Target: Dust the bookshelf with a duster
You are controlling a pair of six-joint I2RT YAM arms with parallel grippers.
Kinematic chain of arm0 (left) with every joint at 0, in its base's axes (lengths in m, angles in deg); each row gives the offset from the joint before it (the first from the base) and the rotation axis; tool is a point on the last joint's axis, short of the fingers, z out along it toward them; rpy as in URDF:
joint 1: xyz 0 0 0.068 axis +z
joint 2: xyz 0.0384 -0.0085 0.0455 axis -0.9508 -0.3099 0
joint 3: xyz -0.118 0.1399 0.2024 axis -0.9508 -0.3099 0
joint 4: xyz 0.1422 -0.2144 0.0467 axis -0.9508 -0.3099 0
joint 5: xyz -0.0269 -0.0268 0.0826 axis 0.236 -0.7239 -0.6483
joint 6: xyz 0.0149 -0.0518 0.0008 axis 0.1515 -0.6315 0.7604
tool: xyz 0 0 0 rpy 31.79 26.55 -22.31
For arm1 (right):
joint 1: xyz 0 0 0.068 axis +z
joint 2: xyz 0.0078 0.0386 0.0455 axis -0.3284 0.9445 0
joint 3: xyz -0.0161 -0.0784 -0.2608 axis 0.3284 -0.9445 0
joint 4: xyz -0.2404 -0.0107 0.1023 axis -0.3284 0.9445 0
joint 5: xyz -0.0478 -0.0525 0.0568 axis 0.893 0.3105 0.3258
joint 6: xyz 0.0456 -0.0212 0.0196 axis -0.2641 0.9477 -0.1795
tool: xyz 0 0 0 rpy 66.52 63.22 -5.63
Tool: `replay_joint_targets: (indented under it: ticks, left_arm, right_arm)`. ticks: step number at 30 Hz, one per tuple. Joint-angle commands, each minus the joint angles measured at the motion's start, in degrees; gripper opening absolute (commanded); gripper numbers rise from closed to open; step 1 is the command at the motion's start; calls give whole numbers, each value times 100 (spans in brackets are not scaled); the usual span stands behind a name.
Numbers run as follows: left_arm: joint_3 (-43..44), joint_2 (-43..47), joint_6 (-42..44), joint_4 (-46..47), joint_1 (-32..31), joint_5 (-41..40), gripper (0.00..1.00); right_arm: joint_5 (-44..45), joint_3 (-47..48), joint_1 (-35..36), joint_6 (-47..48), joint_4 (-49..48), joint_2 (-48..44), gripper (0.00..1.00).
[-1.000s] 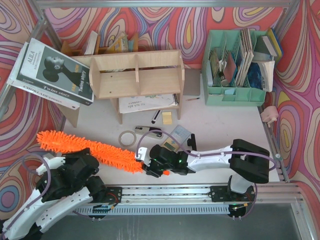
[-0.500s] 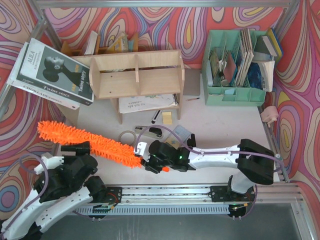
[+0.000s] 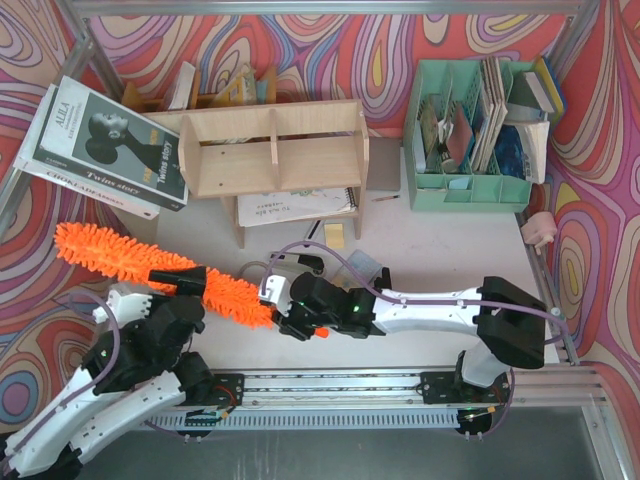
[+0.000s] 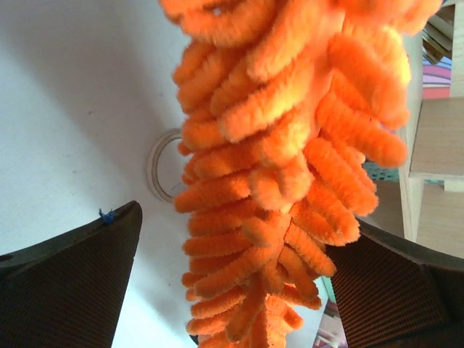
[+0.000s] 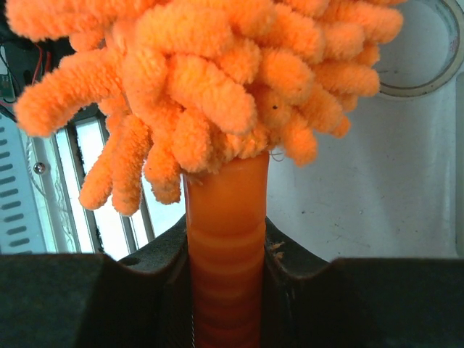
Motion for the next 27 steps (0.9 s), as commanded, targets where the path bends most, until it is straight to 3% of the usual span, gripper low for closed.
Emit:
replay_joint_targets:
  ticks: [1, 4, 8, 17, 23, 27]
  left_arm:
    - [-237, 253, 622, 739, 14, 139, 94]
    - [-302, 263, 511, 709, 11, 142, 91]
    - [-455, 268, 202, 635, 13, 146, 79]
    - [-556, 435, 11, 605, 9, -195, 24]
    - [-503, 502, -65, 568, 13, -322, 1]
    - [-494, 564, -181, 545, 17, -368, 0]
  right_arm:
    - [-76, 325, 83, 48, -209, 156, 0]
    - [-126, 394, 127, 46, -236, 188, 0]
    - [-137, 639, 274, 113, -120, 226, 0]
    - [-80, 883, 329, 59, -146, 447, 5]
    - [76, 944, 332, 104, -90, 673, 27]
    - [167, 944, 339, 116, -96, 683, 50]
